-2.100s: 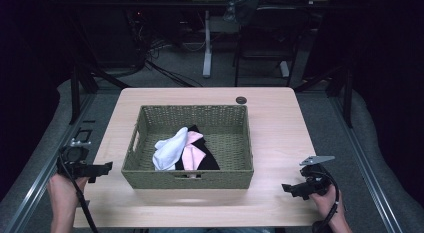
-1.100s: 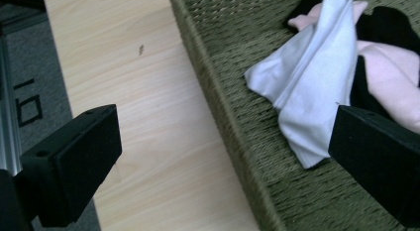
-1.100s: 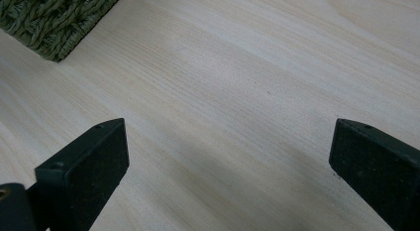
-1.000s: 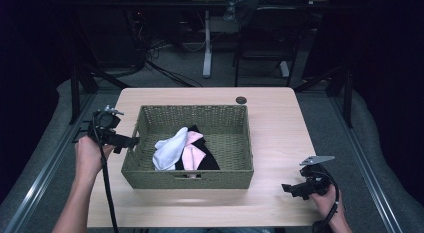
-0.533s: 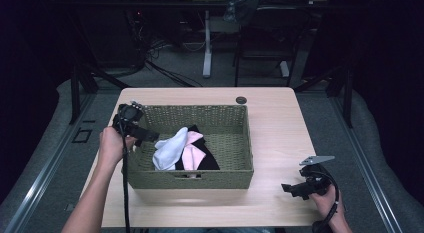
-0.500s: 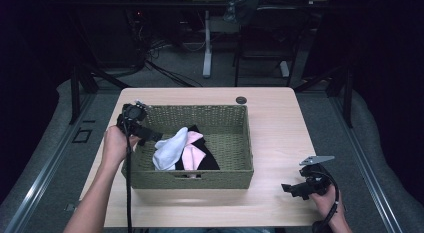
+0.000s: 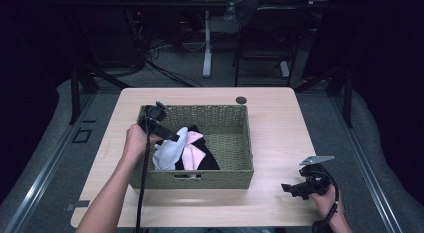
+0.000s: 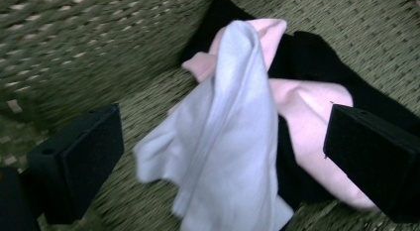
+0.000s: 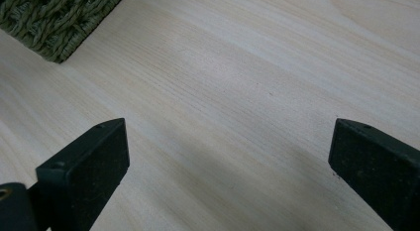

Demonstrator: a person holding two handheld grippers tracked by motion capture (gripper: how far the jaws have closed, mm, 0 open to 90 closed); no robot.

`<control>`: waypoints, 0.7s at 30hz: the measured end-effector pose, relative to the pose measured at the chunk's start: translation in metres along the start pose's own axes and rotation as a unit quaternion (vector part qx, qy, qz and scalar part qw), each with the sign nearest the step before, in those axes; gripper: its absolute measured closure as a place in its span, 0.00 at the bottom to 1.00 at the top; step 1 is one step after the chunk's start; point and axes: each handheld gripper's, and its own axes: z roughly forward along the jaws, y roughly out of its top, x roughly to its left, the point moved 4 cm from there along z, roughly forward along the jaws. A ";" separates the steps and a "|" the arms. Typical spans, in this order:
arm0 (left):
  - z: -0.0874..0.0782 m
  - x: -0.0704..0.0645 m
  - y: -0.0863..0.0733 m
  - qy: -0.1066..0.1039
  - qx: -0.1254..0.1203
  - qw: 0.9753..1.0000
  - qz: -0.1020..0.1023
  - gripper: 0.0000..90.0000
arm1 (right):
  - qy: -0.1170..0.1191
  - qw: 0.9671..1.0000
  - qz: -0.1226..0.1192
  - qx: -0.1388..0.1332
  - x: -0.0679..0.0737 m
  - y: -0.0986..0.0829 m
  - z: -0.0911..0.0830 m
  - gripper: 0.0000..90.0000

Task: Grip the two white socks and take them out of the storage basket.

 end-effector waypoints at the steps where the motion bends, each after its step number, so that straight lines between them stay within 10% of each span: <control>1: 0.004 0.000 0.001 -0.004 0.007 1.000 0.001 0.06 | -0.001 1.000 0.001 0.001 0.000 0.000 0.000 0.02; 14: 0.038 0.004 0.005 -0.038 0.041 0.998 -0.020 0.39 | 0.000 1.000 0.001 -0.003 0.000 0.000 0.000 0.02; 21: 0.034 -0.002 0.005 -0.037 0.037 0.999 -0.003 0.83 | 0.002 1.000 0.000 -0.003 0.000 0.000 0.000 0.02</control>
